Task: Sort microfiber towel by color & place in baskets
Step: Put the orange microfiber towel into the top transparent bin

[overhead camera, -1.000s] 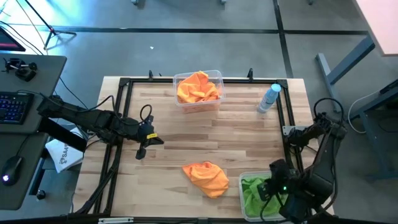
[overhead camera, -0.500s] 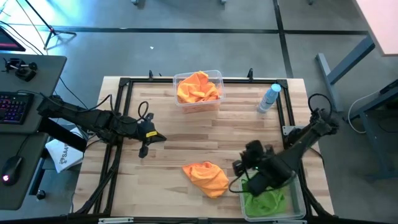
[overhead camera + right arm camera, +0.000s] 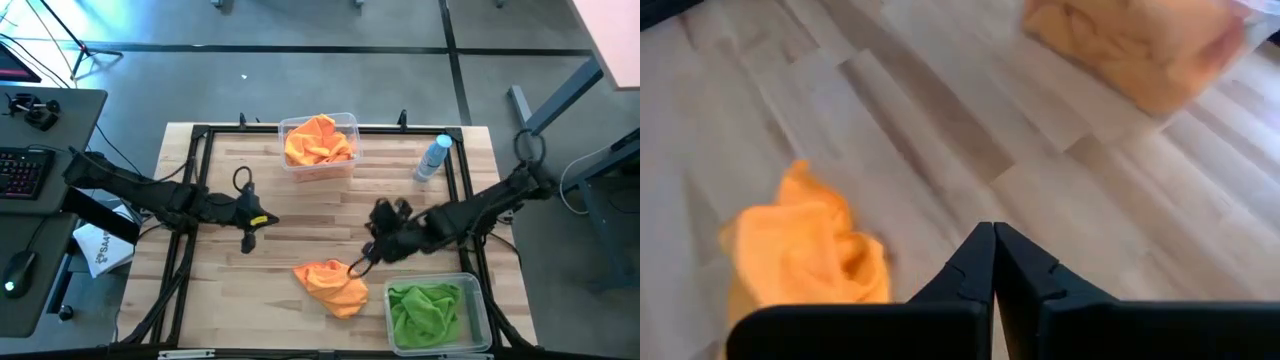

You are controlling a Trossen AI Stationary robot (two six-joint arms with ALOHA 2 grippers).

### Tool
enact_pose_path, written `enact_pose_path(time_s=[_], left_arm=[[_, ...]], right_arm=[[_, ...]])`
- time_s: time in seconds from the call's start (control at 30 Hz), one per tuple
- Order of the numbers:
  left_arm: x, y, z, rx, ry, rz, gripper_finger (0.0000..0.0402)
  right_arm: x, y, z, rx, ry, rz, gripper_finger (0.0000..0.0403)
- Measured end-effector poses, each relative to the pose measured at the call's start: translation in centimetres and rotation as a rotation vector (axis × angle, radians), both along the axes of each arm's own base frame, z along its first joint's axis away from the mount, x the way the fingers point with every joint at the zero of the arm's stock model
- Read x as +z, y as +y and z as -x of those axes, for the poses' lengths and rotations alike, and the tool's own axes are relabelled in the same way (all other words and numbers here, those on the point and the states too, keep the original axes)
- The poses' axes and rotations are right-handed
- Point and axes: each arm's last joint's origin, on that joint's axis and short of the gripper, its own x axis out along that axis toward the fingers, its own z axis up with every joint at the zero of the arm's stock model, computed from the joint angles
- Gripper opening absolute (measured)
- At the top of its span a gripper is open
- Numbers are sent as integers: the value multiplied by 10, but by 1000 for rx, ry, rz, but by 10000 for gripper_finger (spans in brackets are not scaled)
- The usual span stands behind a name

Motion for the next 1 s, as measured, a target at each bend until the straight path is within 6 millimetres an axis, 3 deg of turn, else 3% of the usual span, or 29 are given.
enact_pose_path(time_s=[0.27,0.47,0.6,0.7,1.0], left_arm=[[-7,-10,-41,86,12,70,0],[-5,-21,-77,67,233,-44,0],[-13,-32,-96,-57,449,-177,0],[-24,-42,-110,-137,516,-218,0],[-72,-62,-142,-189,631,-93,0]], right_arm=[[-19,-49,51,76,-150,-48,1],[-35,-75,83,94,-231,-92,0],[-39,-84,96,141,-261,-100,0],[-41,-87,101,177,-260,-92,0],[-42,-85,103,339,-222,-66,0]])
